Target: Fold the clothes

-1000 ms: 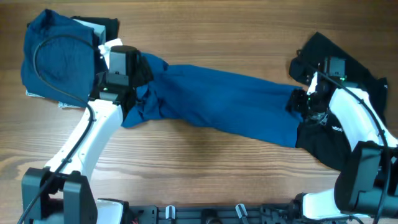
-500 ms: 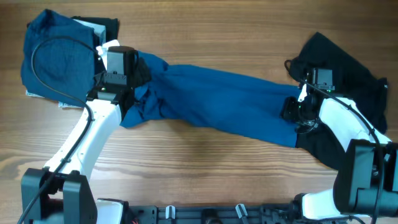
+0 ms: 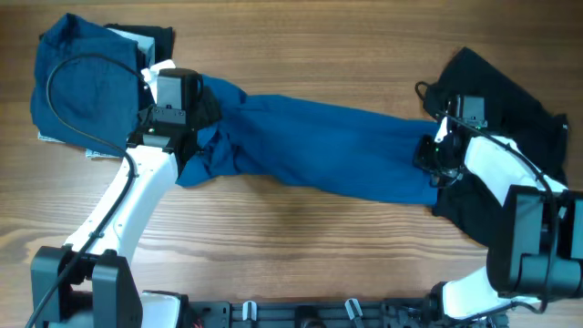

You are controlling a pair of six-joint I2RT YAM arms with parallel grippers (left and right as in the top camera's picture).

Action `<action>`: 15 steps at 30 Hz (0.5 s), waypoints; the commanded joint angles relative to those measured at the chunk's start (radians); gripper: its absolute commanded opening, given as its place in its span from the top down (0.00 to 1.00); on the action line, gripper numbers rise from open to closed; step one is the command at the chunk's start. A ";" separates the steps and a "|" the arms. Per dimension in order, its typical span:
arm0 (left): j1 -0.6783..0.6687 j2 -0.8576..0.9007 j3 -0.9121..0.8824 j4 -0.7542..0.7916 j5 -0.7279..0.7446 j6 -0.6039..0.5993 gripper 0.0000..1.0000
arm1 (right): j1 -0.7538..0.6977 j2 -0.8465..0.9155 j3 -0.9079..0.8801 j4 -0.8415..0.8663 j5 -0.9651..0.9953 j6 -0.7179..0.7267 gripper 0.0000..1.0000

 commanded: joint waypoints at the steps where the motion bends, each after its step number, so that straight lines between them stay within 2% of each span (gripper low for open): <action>1: 0.006 -0.007 0.012 0.000 0.005 0.013 0.00 | 0.002 0.075 -0.014 -0.002 -0.059 -0.002 0.96; 6: 0.006 -0.007 0.012 -0.001 0.005 0.013 0.00 | -0.035 0.034 0.091 -0.100 -0.060 -0.025 0.96; 9: 0.006 -0.007 0.012 -0.002 0.005 0.013 0.00 | -0.077 0.008 0.164 -0.162 -0.095 -0.092 0.96; 15: 0.005 -0.007 0.012 -0.003 0.005 0.013 0.00 | -0.239 -0.004 0.311 -0.290 -0.157 -0.204 0.96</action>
